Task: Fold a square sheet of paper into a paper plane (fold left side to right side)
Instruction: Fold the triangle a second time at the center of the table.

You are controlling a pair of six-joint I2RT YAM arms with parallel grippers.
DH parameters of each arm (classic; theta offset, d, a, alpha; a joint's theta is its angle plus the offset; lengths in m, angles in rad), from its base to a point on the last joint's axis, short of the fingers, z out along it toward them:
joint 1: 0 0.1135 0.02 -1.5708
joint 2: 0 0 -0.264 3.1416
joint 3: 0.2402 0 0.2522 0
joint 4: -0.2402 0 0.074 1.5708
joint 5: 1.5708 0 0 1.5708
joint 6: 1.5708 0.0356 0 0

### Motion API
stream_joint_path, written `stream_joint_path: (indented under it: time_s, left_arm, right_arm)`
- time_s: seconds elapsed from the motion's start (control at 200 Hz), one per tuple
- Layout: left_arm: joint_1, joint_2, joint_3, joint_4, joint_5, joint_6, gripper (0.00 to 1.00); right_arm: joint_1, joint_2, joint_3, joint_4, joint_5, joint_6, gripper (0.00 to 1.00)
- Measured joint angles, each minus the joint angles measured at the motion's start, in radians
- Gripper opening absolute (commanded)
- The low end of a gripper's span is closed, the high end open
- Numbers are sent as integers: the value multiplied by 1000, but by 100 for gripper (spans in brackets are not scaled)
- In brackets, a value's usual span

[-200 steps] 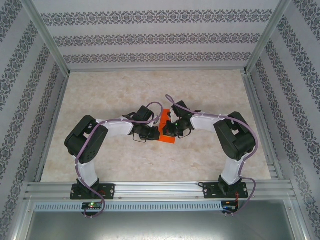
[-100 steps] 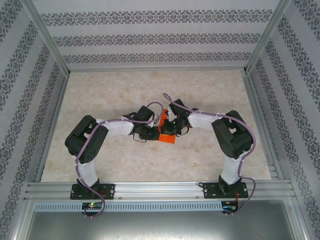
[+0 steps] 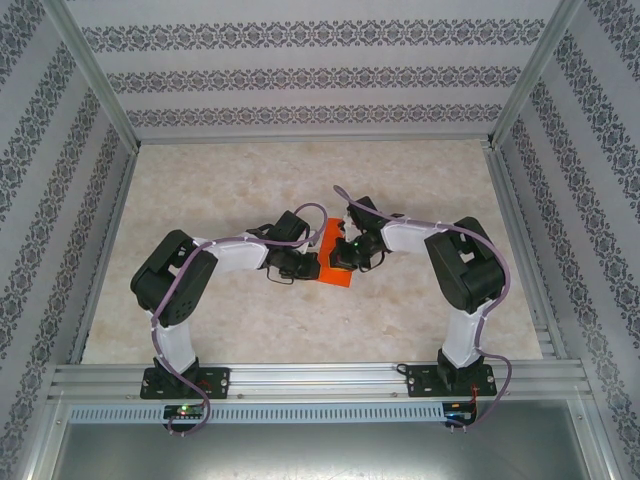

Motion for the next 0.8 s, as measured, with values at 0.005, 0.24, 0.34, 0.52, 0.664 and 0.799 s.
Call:
stream_joint_path:
  time_s: [0.005,0.24,0.34,0.52,0.664,0.799]
  left_arm:
    - [0,0,0,0,0,0,11]
    - [0,4,2,8,0,0,11]
    - [0,6,2,16,0,0,11]
    - [0,12,6,26,2,0,11]
    - [0,13,6,28,3,0,11]
    - [0,13,6,28,3,0,11]
  right_arm:
    - [-2,0,0,-1,-1,-2,0]
    - [-65,0,11,-52,-7,-58,0]
    - [-90,0,13,-69,-8,-76,0]
    - [-138,-1,13,-93,-18,-109,0]
    - [-201,-6,16,-120,-16,-136,0]
    - [-254,-6,28,-155,-2,-161,0]
